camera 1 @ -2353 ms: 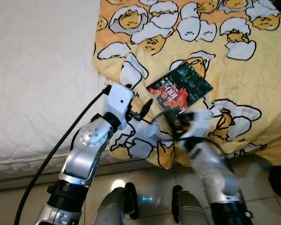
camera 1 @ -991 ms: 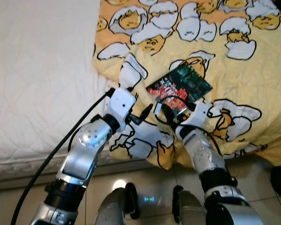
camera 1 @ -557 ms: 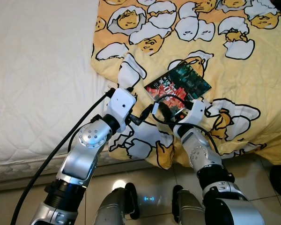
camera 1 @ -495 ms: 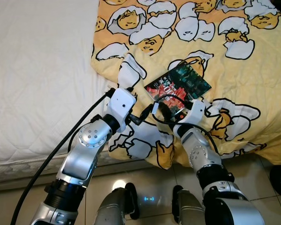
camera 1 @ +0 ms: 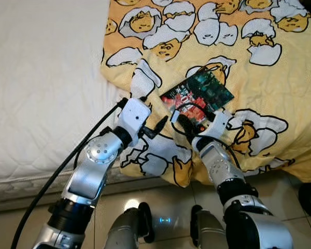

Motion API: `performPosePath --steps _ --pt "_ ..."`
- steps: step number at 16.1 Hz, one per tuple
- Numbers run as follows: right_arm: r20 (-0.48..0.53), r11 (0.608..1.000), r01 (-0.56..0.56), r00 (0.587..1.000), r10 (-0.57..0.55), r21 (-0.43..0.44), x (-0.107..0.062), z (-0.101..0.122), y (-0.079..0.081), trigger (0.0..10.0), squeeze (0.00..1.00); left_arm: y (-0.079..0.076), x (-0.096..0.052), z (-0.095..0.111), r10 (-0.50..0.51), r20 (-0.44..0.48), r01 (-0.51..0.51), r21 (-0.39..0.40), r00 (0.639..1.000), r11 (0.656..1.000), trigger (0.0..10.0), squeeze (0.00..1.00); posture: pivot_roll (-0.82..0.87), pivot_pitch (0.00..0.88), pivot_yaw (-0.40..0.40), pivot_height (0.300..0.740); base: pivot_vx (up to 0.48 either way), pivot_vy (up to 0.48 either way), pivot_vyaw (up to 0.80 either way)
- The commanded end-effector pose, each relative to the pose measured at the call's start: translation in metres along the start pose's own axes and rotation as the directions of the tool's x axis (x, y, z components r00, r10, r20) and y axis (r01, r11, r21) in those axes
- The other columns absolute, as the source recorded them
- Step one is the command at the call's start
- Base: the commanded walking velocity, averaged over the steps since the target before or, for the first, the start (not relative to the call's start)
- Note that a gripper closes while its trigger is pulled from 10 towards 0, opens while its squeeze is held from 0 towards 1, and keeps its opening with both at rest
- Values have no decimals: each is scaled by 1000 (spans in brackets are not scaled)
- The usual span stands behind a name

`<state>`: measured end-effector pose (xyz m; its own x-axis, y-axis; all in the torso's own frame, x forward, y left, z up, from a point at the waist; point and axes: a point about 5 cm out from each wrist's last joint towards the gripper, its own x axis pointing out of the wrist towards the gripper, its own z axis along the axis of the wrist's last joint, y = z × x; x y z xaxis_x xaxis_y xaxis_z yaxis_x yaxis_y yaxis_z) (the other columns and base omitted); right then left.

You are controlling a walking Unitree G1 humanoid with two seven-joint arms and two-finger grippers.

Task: Clean up the room

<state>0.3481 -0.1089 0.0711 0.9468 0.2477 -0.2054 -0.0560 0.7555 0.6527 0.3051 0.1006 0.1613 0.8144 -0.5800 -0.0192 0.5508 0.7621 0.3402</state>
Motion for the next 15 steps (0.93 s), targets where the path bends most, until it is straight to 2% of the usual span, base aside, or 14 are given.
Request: performPosePath --steps 1,9,13,14,15 --pt "-26 1000 15 1000 -14 21 0 -6 -1 0 0 -2 -1 -5 -2 -17 1 -3 1000 1000 10000 0 -75 240 94 723 0 0 0" --pt "1 1000 16 1000 -16 -9 3 5 -3 0 0 -1 2 -4 0 -8 0 3 1000 1000 10000 0 -78 226 90 723 0 0 0" --pt "39 991 -42 998 47 -124 7 16 11 0 0 5 11 -5 16 -2 -16 -7 1000 1000 10000 0 -94 168 89 723 0 0 0" --pt "68 981 -89 992 102 -173 9 24 23 0 0 10 17 -4 27 4 -27 -18 1000 999 10000 0 -105 133 93 723 0 0 0" --pt "76 978 -99 991 114 -184 10 26 26 0 0 11 19 -4 27 5 -27 -15 1000 1000 10000 0 -107 111 95 723 0 0 0"
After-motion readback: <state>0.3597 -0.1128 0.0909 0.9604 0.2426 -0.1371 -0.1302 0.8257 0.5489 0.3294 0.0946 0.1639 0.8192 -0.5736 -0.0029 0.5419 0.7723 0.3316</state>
